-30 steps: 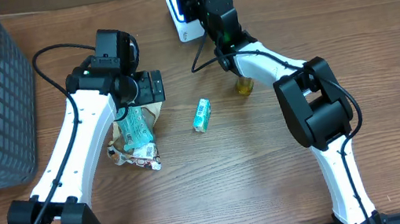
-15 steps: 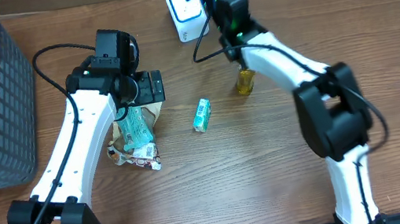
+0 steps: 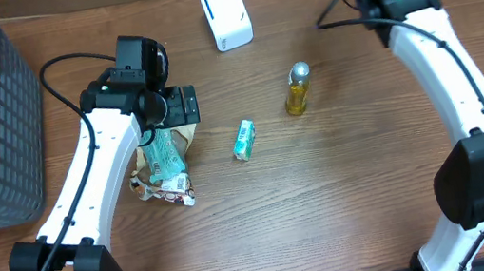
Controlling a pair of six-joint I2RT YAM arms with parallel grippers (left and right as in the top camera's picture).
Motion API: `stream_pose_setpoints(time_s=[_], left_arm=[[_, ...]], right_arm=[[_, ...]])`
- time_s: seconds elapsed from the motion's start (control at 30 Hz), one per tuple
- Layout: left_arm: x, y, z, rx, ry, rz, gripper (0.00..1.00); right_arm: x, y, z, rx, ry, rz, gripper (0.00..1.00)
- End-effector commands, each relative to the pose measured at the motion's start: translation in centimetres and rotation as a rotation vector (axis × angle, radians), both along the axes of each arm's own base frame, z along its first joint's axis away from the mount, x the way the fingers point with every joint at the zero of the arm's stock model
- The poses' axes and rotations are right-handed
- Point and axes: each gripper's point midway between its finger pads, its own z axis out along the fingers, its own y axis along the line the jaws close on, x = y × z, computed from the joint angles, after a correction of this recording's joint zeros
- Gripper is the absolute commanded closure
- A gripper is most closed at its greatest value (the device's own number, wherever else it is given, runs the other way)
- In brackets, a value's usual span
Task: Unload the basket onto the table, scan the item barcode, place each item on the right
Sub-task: 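Carry the jar right and set it down on the table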
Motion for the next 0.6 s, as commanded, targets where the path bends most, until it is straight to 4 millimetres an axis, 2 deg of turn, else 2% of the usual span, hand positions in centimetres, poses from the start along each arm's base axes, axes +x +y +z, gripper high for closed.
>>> stream_pose_setpoints(time_s=[0.0, 0.07, 0.17, 0.33, 0.53, 0.57], left_arm=[[0.5, -0.4, 0.7, -0.003, -0.021, -0.022, 0.01], [0.5, -0.4, 0.7, -0.003, -0.022, -0.022, 0.0], [0.5, -0.4, 0.7, -0.003, -0.021, -0.022, 0.0], [0.5, -0.4, 0.7, -0.003, -0.022, -0.022, 0.0], [0.5, -0.4, 0.7, -0.003, -0.022, -0.022, 0.0], [0.5, -0.4, 0.7, -0.003, -0.021, -0.022, 0.0]], right_arm=[[-3.8, -4.8, -2.4, 0.048, 0.196, -0.138, 0.96], [-7.7, -7.9, -5.9, 0.035, 0.408, -0.203, 0.92], [-10.9, -9.9, -7.9, 0.034, 0.559, -0.25, 0.84], [-14.6, -12.3, -10.8, 0.046, 0.715, -0.311, 0.83], [-17.9, -13.8, -14.5, 0.062, 0.844, -0.356, 0.82], [-18.3, -14.0, -15.2, 0.064, 0.86, -0.362, 0.8]])
